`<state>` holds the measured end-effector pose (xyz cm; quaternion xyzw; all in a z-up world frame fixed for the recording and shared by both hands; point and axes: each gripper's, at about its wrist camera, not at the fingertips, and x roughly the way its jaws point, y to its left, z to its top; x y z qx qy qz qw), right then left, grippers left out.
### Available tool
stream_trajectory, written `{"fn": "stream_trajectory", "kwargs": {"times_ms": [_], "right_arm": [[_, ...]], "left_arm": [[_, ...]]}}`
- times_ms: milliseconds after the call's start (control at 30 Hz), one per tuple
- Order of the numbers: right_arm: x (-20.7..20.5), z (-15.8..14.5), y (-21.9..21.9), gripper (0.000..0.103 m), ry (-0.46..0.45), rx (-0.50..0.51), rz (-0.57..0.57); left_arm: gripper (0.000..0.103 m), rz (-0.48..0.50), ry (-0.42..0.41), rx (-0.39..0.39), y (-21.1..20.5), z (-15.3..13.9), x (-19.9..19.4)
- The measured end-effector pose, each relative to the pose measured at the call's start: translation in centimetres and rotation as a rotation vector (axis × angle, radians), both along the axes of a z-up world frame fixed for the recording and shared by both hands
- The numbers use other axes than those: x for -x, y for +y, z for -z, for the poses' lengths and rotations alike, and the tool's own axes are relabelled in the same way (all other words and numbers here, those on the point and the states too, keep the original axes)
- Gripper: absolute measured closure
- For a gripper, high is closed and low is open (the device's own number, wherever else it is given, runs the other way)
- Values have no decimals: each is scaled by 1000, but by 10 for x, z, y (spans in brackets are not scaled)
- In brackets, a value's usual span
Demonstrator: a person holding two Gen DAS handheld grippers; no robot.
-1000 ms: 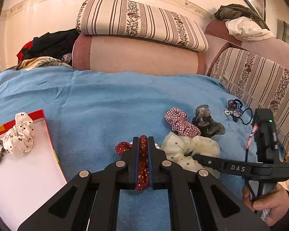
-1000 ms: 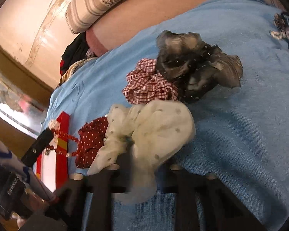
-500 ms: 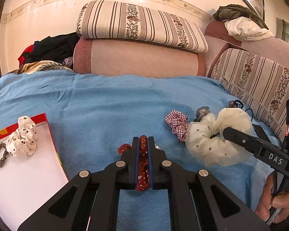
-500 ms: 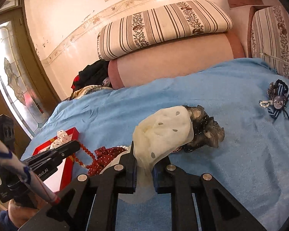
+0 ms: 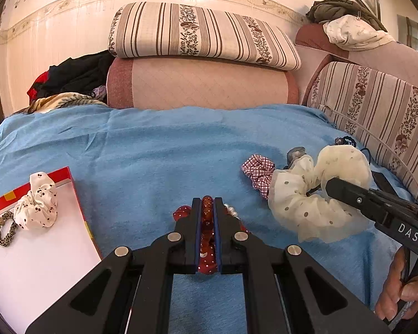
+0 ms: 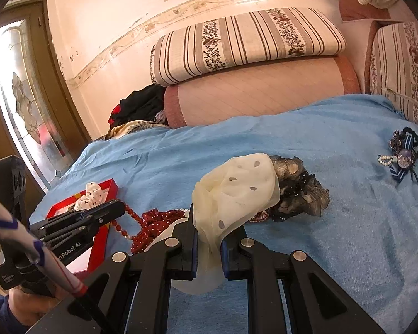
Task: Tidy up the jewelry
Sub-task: 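Grasp the red bead bracelet with the left gripper while the right grasps the cream mesh scrunchie, then carry the red bead bracelet and cream scrunchie over the red-rimmed box with both grippers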
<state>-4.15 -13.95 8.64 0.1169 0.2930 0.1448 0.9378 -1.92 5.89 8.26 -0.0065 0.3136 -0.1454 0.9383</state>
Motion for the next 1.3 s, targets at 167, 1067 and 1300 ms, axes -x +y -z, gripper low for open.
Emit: {"fn": "stream_trajectory", "kwargs": {"times_ms": [167, 1067, 1300], "right_arm": [[1, 0, 2, 90, -2, 3, -5], [11, -6, 23, 89, -44, 15, -51], [17, -13, 38, 89, -51, 13, -53]], "left_arm": [[96, -1, -2, -1, 0, 0, 0], [96, -20, -28, 16, 11, -9, 7], [96, -41, -58, 52, 21, -22, 20]]}}
